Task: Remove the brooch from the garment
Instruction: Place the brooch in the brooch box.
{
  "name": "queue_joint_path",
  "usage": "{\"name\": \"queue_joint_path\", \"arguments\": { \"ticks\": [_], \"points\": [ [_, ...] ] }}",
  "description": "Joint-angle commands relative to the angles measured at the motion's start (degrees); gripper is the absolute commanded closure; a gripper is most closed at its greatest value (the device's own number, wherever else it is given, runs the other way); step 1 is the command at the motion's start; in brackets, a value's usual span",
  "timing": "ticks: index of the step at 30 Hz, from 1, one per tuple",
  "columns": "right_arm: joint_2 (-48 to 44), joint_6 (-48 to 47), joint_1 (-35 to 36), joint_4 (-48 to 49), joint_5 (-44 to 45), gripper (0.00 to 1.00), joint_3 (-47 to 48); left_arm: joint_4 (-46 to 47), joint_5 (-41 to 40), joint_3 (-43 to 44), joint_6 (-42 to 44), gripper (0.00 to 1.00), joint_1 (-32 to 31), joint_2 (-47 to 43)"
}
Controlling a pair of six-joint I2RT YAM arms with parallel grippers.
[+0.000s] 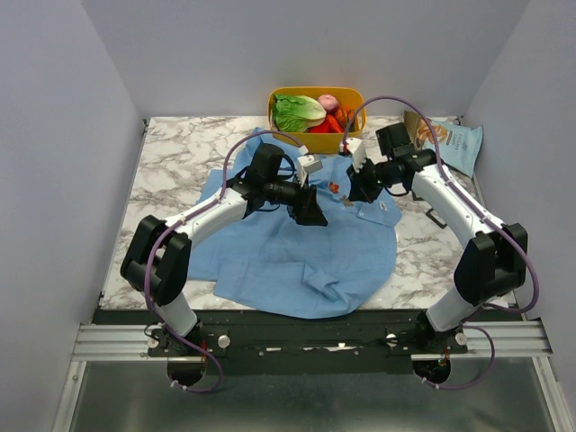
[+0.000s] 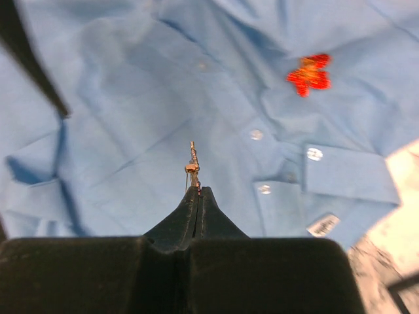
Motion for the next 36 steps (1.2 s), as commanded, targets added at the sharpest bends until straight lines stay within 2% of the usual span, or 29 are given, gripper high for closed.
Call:
{"name": "queue_joint_path", "arguments": {
  "ticks": [1,2,8,9,10,14,16,24,28,36],
  "points": [
    [-1.72,3.47,-0.46,7.47,15.06,0.99,-1.87,0.2,-0.56,1.47,0.15,0.28,0.39,-0.43],
    [-1.72,4.08,-0.64,8.18,16.73,0.99,-2.05,0.2,-0.65,1.38,-0.02,0.24,0.39,-0.34],
    [-0.31,4.88,-0.73,13.37,29.4,0.99,-3.63,0.46,-0.39,1.29,-0.2,0.22,0.39,-0.34],
    [-0.23,4.88,-0.73,13.81,32.89,0.99,-3.72,0.46,-0.47,1.29,-0.2,0.16,0.39,-0.34],
    [-0.05,4.88,-0.81,14.95,34.14,0.99,-4.07,0.46,-0.47,1.29,-0.2,0.06,0.39,-0.34],
    [0.21,5.06,-2.04,16.89,38.19,0.99,-4.69,0.46,-0.56,1.29,-0.46,0.05,0.39,-0.25],
    [0.74,4.88,-2.83,17.15,39.95,0.99,-4.6,0.46,-0.56,1.29,-0.46,0.01,0.39,-0.51],
    [3.2,1.28,-7.76,18.91,46.54,0.99,-3.2,0.11,-0.65,1.56,-0.64,0.01,0.39,-0.6],
    [6.88,-2.14,-8.81,21.28,52.77,0.99,-1.35,0.38,-0.21,1.47,-0.73,0.01,0.39,-0.6],
    [11.29,-2.85,-10.13,26.38,56.91,0.99,-2.57,0.38,0.06,1.38,-0.9,0.01,0.39,-1.3]
  ]
}}
